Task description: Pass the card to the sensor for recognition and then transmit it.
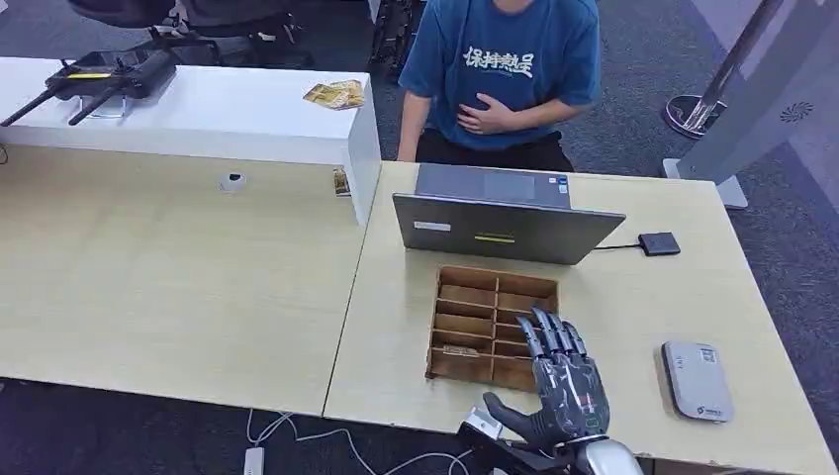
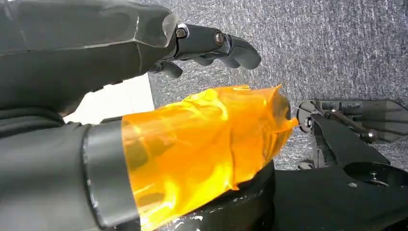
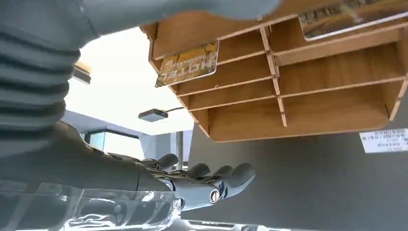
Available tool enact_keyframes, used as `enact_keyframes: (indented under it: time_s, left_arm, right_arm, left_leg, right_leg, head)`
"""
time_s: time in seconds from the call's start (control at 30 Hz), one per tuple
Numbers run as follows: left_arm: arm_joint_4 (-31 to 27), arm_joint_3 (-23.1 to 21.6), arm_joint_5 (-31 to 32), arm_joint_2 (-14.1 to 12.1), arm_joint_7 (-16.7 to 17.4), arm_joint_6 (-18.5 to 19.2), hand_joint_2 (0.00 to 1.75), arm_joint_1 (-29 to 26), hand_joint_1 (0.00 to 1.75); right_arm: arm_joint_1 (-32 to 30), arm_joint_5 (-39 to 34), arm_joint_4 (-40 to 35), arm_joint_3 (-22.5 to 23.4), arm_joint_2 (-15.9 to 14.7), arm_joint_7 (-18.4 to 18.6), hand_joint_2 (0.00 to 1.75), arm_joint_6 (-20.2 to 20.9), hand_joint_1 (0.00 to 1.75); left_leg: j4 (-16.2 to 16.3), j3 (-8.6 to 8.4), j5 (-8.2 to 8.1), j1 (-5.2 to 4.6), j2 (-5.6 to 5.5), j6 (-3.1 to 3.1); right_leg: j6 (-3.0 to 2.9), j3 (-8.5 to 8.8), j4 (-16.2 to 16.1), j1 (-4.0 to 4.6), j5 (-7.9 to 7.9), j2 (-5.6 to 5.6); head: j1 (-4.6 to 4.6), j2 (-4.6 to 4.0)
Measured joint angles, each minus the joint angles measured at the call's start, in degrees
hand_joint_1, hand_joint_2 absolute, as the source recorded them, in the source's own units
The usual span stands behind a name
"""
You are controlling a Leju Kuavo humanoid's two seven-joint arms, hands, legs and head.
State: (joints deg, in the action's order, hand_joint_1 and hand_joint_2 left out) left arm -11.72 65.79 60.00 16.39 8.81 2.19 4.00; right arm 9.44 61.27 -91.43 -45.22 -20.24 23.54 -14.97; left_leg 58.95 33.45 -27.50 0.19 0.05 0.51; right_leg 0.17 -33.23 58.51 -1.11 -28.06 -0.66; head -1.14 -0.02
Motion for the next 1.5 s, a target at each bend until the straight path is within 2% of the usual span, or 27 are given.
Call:
enact_keyframes:
  time_s: [0.17, 0.4, 0.57, 1.03, 1.2, 1.3, 1.5]
  left_arm:
    - [0.0, 0.0, 0.0, 0.0, 0.0, 0.1, 0.0, 0.0, 0.0]
    - [0.0, 0.0, 0.9, 0.0, 0.2, 0.2, 0.0, 0.0, 0.0]
    - [0.0, 0.0, 1.3, 0.0, 0.3, 0.1, 0.0, 0.0, 0.0]
    - [0.0, 0.0, 2.1, 0.0, 0.5, 0.5, 0.0, 0.1, 0.0]
    - [0.0, 0.0, 2.1, 0.0, 0.7, 0.7, 0.0, 0.1, 0.0]
    - [0.0, 0.0, 2.0, 0.0, 0.8, 0.7, 0.0, 0.1, 0.0]
    - [0.0, 0.0, 1.9, 0.0, 0.8, 0.6, 0.0, 0.1, 0.0]
  right_arm:
    - [-1.2, 2.4, 0.0, 0.2, 0.5, 0.1, 1.75, -0.7, 0.0]
    - [-1.4, 8.4, 0.4, 1.3, 0.4, 1.6, 1.75, 1.6, 0.0]
    - [-1.6, 8.4, 1.5, 3.1, 1.4, 0.9, 1.75, -0.7, 0.0]
    - [-0.8, 8.9, 6.4, 4.4, 5.7, 1.0, 1.75, -1.0, 0.0]
    - [-0.5, 8.8, 7.5, 4.4, 6.1, 0.9, 1.75, -1.0, 0.0]
    - [-0.5, 7.8, 8.0, 4.7, 6.1, 1.1, 1.75, 0.8, 0.0]
    - [-0.7, 6.4, 8.0, 5.9, 4.7, 1.1, 1.75, 1.9, 0.0]
  left_leg:
    - [0.0, 0.0, 0.0, 0.01, 0.0, 0.0]
    - [0.0, 0.0, 0.0, 0.01, 0.0, 0.0]
    - [0.0, 0.0, 0.0, 0.0, 0.0, 0.0]
    - [0.0, 0.0, 0.0, 0.02, 0.0, 0.0]
    - [0.0, 0.0, 0.0, 0.01, 0.0, 0.0]
    - [0.0, 0.0, 0.0, 0.01, 0.0, 0.0]
    - [0.0, -0.01, 0.0, 0.01, 0.01, 0.0]
  right_leg:
    - [0.0, -0.01, 0.0, 0.01, 0.0, 0.0]
    - [0.0, 0.0, 0.0, 0.0, 0.0, 0.0]
    - [0.0, 0.0, 0.0, 0.0, 0.0, 0.01]
    - [-0.01, 0.0, 0.0, 0.01, 0.0, 0.0]
    - [-0.01, 0.0, 0.0, 0.01, 0.0, 0.0]
    - [-0.01, 0.0, 0.0, 0.01, 0.0, 0.0]
    - [-0.01, -0.01, 0.0, 0.01, 0.0, 0.02]
  head:
    - [0.0, 0.0]
    - [0.0, 0.0]
    - [0.0, 0.0]
    - [0.0, 0.0]
    - [0.0, 0.0]
    - [0.0, 0.0]
    - [0.0, 0.0]
